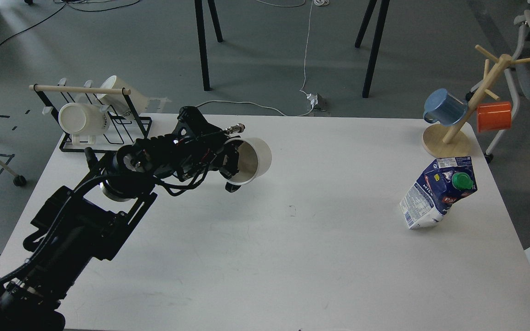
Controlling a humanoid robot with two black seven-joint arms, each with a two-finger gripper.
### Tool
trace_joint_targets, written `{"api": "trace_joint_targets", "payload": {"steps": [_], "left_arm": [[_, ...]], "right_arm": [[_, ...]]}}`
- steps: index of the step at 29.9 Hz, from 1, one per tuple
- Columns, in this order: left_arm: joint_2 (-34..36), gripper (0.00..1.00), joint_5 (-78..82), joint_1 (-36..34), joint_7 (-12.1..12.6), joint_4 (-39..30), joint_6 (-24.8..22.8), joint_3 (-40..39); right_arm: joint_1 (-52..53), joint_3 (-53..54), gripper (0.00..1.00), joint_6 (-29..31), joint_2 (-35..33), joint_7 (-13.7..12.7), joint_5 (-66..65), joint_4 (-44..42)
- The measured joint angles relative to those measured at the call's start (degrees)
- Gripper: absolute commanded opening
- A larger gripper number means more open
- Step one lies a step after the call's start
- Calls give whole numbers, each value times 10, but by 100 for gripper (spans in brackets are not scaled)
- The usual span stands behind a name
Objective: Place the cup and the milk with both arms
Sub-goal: 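Lift the mug with the left gripper and swing it upward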
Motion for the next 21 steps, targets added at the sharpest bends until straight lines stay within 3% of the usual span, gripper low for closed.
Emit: {"api": "trace_joint_targets", "payload": {"steps": [6,10,21], "left_arm": [[40,2,-1,0,0,34,0,64],[45,2,-1,-1,0,66,0,68],[47,2,1,-1,0,66,0,69]], "right_arm": [[-4,0,100,0,0,0,0,-6],[-5,-1,100,0,1,1,0,-6],[-6,-1,100,0,1,1,0,-15]]}}
